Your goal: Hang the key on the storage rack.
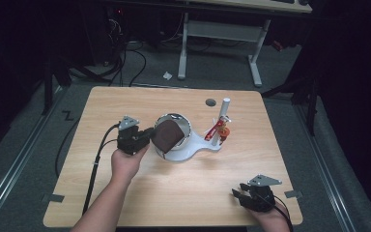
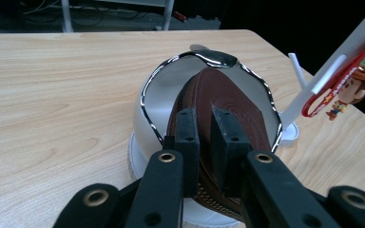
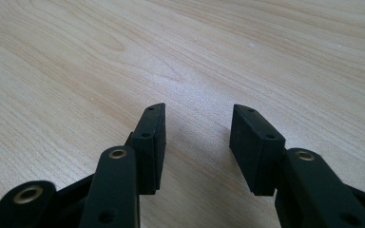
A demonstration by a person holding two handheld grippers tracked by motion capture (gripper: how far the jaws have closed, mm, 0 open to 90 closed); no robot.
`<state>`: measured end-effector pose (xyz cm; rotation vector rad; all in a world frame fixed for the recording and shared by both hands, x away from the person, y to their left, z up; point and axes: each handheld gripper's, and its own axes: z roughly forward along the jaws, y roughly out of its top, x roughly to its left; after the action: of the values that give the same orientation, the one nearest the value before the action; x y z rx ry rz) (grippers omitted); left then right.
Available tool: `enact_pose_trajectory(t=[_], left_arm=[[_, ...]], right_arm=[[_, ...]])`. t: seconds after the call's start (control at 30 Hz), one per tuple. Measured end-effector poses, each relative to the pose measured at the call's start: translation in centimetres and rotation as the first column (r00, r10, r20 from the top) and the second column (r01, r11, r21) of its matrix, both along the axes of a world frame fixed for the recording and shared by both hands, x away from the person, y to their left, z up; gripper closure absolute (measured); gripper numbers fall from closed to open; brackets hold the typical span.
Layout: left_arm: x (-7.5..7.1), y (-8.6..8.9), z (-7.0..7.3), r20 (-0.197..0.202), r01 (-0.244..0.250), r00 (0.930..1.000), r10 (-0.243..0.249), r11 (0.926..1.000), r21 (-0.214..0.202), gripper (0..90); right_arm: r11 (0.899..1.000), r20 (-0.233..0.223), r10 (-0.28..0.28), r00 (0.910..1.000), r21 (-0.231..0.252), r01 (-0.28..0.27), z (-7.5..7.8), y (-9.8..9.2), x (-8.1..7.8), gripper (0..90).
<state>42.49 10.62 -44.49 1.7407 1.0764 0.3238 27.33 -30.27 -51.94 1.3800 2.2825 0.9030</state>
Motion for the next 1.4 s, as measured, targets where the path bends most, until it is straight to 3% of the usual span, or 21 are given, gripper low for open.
enact_pose_trajectory(t=[0.47,0.87,1.07,1.4], left_arm=[[2.0,-0.8,-0.9,-0.010,-0.018,0.9998,0.018,0.9998,-0.013,80.9],[3.4,-2.3,-1.6,0.004,-0.025,0.9997,0.025,0.9991,0.035,80.3],[3.3,-2.3,-1.5,0.022,-0.035,0.9992,0.034,0.9987,0.037,75.2],[2.7,-1.9,-0.9,0.043,-0.032,0.9986,0.029,0.9981,0.053,75.1]], right_arm=[[1.000,-0.001,-0.006,1.0000,0.012,0.006,0.0,-0.2,0.1,56.7],[1.000,-0.002,-0.003,1.0000,0.011,0.003,0.0,-0.2,0.0,56.7],[1.000,0.002,0.000,1.0000,0.011,-0.001,-0.1,-0.3,0.0,56.7],[1.000,-0.002,-0.002,1.0000,0.006,0.002,0.0,-0.1,0.0,56.7]])
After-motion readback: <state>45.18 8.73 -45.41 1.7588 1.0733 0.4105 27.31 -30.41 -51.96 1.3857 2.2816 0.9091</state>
